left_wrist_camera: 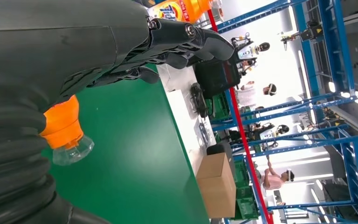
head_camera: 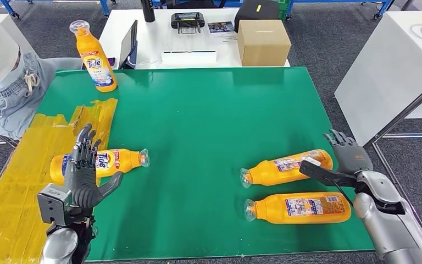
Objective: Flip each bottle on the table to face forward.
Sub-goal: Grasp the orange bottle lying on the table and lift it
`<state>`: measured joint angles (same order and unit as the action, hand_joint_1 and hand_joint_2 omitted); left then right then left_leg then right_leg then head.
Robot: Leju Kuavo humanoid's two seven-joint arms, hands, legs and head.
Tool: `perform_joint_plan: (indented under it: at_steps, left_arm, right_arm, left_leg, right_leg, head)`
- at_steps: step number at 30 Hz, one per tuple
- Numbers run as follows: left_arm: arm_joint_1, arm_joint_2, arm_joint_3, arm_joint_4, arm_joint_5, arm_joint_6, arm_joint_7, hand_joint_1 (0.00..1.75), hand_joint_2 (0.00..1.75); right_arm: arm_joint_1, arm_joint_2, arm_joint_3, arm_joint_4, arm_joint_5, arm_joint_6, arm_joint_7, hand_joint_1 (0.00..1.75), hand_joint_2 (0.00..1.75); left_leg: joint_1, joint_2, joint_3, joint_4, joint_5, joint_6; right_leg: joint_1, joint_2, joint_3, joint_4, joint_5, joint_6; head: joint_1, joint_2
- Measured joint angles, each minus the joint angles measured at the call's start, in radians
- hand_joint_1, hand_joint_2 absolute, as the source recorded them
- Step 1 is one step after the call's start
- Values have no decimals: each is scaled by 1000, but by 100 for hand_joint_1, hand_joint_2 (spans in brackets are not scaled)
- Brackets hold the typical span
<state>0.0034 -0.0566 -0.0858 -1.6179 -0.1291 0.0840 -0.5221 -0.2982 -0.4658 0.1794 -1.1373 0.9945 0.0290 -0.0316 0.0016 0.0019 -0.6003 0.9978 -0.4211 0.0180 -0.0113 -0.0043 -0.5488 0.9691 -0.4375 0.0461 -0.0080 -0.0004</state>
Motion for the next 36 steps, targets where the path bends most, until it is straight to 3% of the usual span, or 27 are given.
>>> perform_joint_plan:
  at_steps: [10,36]
  left_arm:
    - [-8,-3,0,10,11,0,0,0,175]
    - [-9,-7,0,15,27,-1,-2,0,175]
  right_arm:
    - [-44,-2,80,102,19,11,0,0,175]
    - [-86,30,197,174,79,-58,-48,0,175]
  left_leg:
    - [0,0,0,0,0,0]
    - [0,0,0,0,0,0]
  right_leg:
    - [0,0,0,0,0,0]
    - [0,0,0,0,0,0]
  head:
    - [0,0]
    - [0,0]
